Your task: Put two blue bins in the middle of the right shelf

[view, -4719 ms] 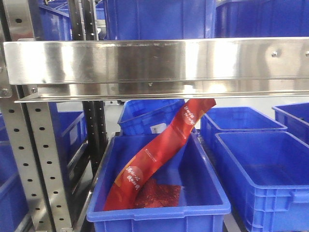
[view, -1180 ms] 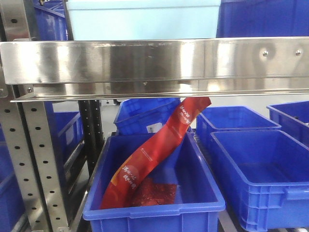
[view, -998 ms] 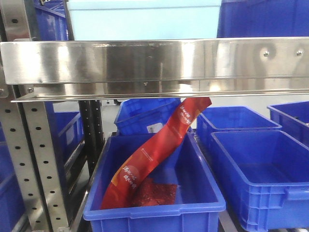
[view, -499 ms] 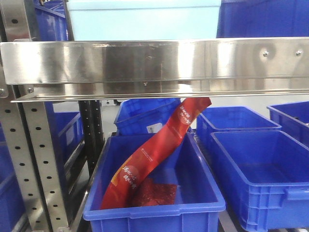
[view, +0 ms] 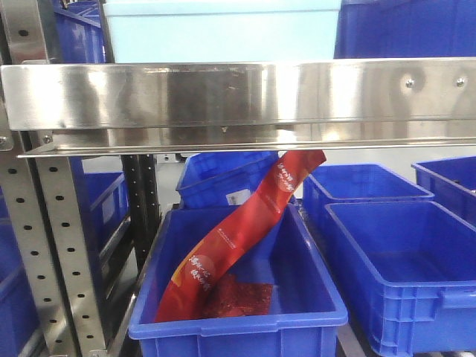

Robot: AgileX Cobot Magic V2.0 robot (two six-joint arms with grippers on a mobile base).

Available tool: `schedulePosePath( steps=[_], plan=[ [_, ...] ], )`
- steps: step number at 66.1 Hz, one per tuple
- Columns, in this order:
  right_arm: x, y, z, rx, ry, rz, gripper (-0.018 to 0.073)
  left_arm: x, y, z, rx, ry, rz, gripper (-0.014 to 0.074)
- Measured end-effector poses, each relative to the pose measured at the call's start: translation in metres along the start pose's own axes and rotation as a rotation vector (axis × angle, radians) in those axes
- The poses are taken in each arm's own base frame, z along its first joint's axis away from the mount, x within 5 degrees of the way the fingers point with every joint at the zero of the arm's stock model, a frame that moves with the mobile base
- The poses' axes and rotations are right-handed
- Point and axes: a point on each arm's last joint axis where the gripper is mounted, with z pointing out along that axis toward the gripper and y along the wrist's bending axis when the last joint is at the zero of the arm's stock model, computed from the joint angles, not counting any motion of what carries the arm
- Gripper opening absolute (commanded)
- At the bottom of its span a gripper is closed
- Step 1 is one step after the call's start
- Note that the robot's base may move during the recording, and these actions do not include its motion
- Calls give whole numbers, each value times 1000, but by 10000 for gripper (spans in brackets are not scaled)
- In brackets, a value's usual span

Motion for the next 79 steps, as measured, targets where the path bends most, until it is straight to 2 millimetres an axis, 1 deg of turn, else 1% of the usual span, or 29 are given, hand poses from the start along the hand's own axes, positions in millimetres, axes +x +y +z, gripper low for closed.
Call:
schedulePosePath(
  steps=[22,26,30,32,37,40,43,52,58,69,79],
  plan=[
    [-2,1,0,-7,-19,3,-166,0,0,-1,0,-3,0,-111],
    [-1,0,-1,-6,-18,43,-166,0,0,-1,0,-3,0,-111],
    [5,-2,-3,12,4,100,-166,0,0,-1,0,-3,0,-111],
    [10,-4,-5,31,20,112,-166,0,0,-1,0,-3,0,-111],
    [35,-13,-15,106,69,81,-166,0,0,-1,0,-3,0,-111],
    [47,-18,-21,148,99,23,-166,0,0,-1,0,-3,0,-111],
    [57,-23,-28,196,119,-20,-166,0,0,-1,0,-3,0,-111],
    [88,-32,-48,295,156,-58,-166,0,0,-1,0,-3,0,-111],
    [110,-33,-63,340,170,-66,-166,0,0,-1,0,-3,0,-111],
    [143,-29,-88,358,154,-72,-166,0,0,-1,0,-2,0,-111],
    [164,-25,-104,357,100,-80,-166,0,0,-1,0,-2,0,-111]
  ],
)
